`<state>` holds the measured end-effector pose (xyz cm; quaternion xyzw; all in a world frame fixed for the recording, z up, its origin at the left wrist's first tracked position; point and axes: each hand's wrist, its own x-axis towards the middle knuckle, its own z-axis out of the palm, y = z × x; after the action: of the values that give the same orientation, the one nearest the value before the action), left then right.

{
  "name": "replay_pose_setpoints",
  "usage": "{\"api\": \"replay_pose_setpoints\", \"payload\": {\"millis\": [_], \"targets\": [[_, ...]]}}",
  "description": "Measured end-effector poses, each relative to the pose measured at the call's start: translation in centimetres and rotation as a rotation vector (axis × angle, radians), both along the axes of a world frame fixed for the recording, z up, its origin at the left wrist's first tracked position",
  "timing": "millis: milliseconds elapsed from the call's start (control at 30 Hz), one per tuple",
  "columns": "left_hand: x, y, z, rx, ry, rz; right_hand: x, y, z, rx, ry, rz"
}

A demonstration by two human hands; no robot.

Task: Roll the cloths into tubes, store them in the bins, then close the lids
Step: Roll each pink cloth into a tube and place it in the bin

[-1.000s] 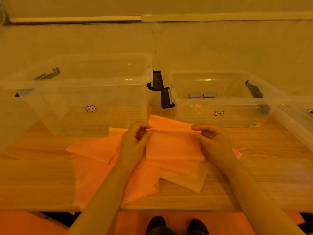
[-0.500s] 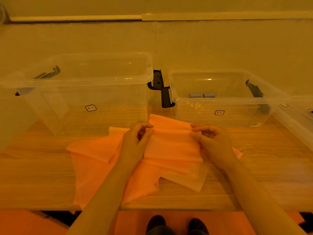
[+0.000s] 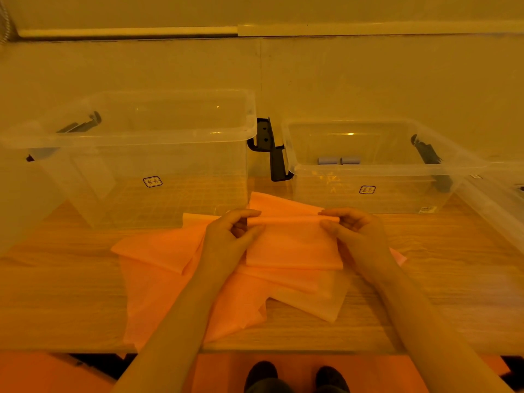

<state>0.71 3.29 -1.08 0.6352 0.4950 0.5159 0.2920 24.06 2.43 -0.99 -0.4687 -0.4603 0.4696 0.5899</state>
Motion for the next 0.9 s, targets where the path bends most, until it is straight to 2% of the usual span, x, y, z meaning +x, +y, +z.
{"api": "replay_pose_setpoints", "payload": {"millis": [200,600,900], "targets": [[-0.05,0.15,-0.17,-0.008,0.016,-0.012,-0.08,-0.05,0.06,0.019,-0.050,-0.048],[0.04,-0.01,0.14,0.035,-0.006,-0.003,-0.17,-0.32,0.44,0.016,0.023,-0.027],[-0.09,-0.04,-0.02,0.063,0.002,0.002,-0.34,-0.20,0.28,0.028,-0.057,-0.079]]}}
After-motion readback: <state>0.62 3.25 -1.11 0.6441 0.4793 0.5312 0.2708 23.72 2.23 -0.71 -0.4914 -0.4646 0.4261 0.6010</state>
